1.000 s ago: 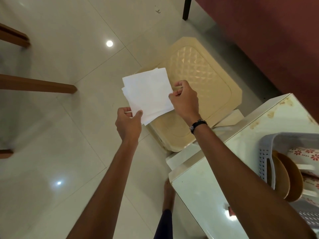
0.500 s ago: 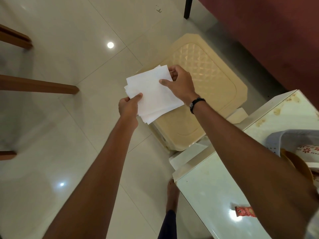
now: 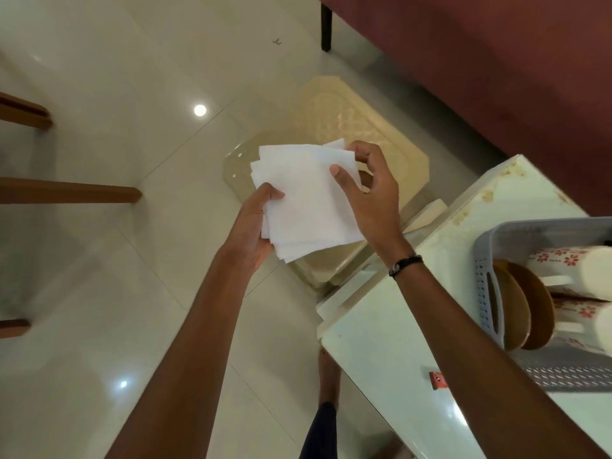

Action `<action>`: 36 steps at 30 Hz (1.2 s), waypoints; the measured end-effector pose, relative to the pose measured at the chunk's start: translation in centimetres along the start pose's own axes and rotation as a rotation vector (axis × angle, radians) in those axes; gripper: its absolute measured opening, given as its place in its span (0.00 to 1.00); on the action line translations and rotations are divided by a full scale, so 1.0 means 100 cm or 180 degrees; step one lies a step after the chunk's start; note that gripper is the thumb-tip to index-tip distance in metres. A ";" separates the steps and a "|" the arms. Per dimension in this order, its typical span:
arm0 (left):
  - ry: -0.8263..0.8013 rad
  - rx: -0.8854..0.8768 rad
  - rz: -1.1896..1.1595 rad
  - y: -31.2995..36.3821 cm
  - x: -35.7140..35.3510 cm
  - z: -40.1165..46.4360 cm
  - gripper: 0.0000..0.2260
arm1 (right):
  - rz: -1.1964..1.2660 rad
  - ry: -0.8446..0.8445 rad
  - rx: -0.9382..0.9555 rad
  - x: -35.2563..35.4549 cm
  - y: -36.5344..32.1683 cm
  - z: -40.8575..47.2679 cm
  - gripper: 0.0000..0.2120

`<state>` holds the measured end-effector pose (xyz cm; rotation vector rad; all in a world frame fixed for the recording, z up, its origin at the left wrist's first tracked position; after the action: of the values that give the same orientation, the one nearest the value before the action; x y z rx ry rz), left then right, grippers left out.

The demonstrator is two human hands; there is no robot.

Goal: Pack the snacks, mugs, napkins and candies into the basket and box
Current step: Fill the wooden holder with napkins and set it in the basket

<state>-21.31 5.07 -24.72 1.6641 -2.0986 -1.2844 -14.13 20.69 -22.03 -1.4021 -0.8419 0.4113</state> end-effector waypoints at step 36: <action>-0.1306 0.0575 0.0788 -0.179 -0.269 -0.142 0.21 | -0.0192 -0.0053 0.0065 0.341 -0.038 -0.197 0.08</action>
<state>9.67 20.83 -18.86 1.2197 -2.6259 -1.4895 21.62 30.55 -8.20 -1.3526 -0.8892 0.3849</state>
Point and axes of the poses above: each hand's wrist, its own z-axis towards the middle knuckle, its own x-axis out of the back of the hand, y = z × x, the point moved 8 cm from there along z, towards the middle knuckle, and after that the axes turned 1 degree about y, right-handed, at the moved point
